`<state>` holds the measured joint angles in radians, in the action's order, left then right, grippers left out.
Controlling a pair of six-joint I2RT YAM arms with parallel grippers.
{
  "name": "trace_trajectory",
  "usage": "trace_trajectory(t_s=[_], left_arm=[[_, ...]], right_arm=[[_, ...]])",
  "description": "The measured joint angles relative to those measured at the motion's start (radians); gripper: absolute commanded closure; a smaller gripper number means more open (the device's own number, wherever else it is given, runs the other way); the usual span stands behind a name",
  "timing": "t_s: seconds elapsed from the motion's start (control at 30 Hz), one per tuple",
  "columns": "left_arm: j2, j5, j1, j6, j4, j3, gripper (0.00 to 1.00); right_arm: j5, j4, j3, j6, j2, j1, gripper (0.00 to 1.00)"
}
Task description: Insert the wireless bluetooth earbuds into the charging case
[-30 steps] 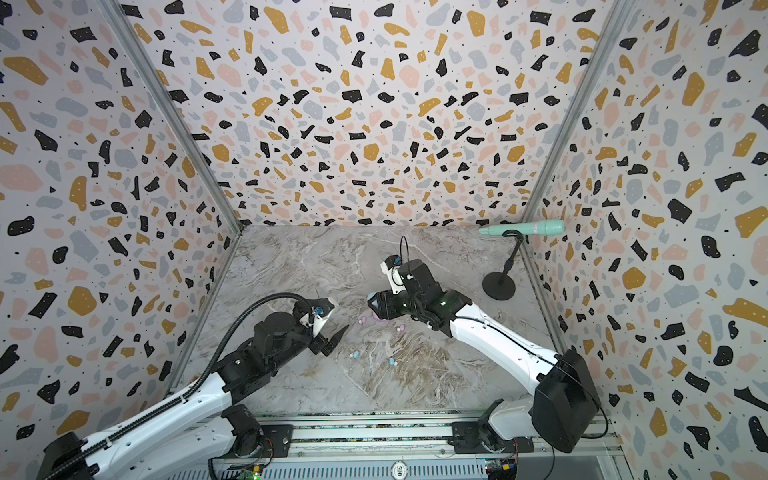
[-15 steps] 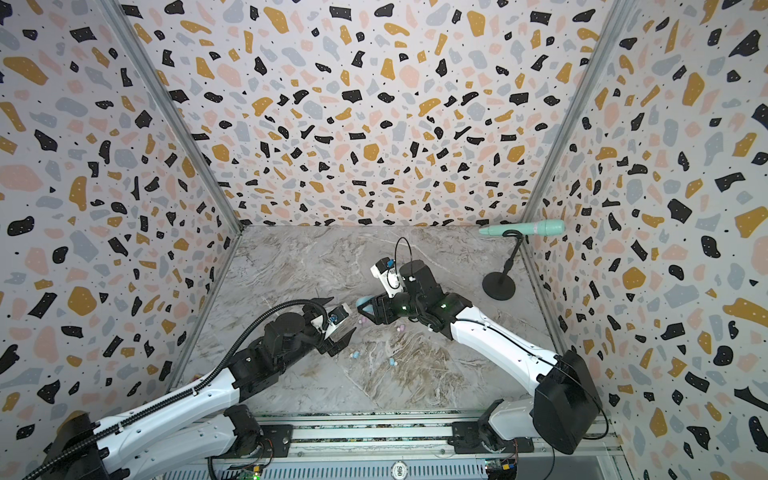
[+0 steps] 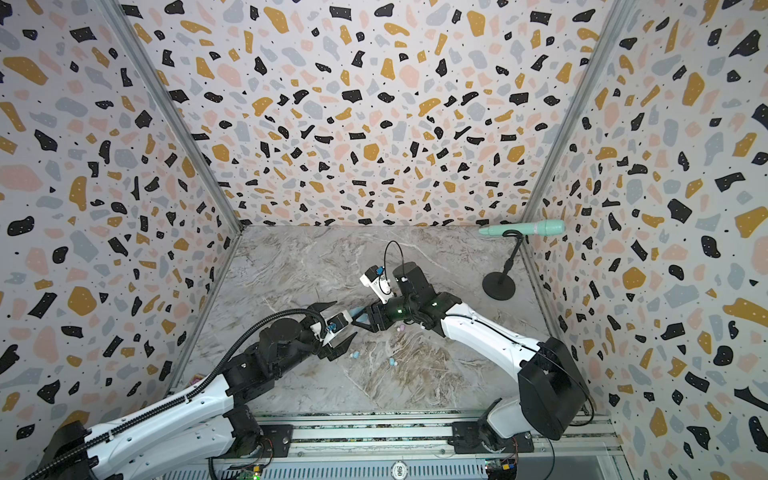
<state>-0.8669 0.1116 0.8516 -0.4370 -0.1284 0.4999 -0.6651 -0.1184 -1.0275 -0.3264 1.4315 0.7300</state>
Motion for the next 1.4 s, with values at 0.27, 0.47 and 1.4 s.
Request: trace_trajectory(t_s=[0.27,0.47,1.4], left_arm=[[-0.039,0.001,0.018,-0.021,0.003,0.000,0.12],[-0.049,0.002,0.020,-0.024,0.003,0.000,0.19],[-0.064,0.002,0.027,-0.042,0.001,0.000,0.35]], right_arm=[[-0.024,0.000,0.000,0.015,0.001,0.011,1.00],[-0.035,-0.001,0.000,0.022,0.001,0.021,1.00],[-0.039,-0.024,-0.002,0.041,0.021,0.045,1.00]])
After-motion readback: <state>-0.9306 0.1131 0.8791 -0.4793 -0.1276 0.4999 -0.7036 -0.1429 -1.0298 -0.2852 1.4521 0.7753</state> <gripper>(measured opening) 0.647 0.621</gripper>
